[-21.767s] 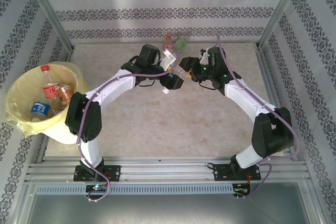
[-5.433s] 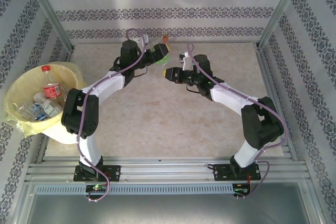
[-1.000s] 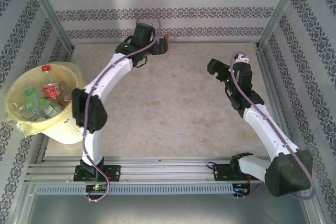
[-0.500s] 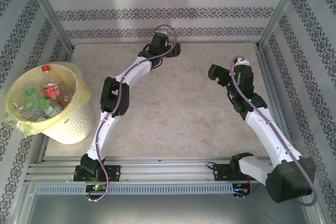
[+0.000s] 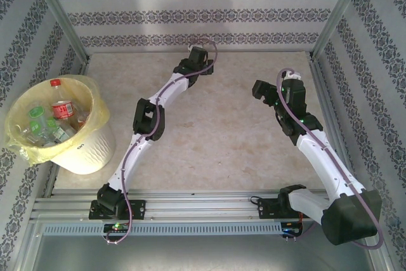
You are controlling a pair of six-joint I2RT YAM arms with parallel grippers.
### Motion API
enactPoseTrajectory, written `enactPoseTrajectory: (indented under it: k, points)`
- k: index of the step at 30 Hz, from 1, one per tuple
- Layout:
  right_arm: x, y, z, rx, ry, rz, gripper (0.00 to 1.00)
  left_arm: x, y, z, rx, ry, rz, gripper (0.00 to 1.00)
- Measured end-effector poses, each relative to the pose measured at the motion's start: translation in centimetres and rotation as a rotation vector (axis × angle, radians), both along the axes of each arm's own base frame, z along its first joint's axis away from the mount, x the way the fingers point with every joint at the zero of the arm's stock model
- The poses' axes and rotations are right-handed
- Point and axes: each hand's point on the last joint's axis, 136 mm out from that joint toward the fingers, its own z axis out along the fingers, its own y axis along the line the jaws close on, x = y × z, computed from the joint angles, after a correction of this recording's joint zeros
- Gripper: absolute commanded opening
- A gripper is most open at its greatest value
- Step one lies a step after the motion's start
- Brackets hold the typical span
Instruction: Put the plastic bottles in the bin
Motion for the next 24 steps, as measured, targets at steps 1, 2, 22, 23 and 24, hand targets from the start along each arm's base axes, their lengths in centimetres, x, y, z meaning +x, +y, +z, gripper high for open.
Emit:
enactPoseTrajectory:
  k: [1, 2, 22, 23, 24]
  points:
    - [0.0, -0.1, 0.1, -0.003, -0.002, -0.002, 0.98, 0.1, 0.0, -0.6, -0.009, 0.009, 0.002, 0.85]
    - [-0.1, -0.1, 0.2, -0.005, -0.005, -0.005, 0.98, 0.1, 0.0, -0.9, -0.017, 0.014, 0.003, 0.82]
    - [-1.3, -1.1, 2.6, -0.090, -0.077, -0.006, 0.98, -1.5, 2.2, -0.5, -0.075, 0.086, 0.009, 0.53]
    - [-1.5, -1.1, 3.0, -0.089, -0.089, -0.006, 0.98, -2.2, 2.4, 0.3, -0.080, 0.083, 0.004, 0.53]
    - [-1.7, -1.1, 3.3, -0.087, -0.099, -0.007, 0.98, -2.7, 2.5, 1.3, -0.084, 0.076, 0.002, 0.53]
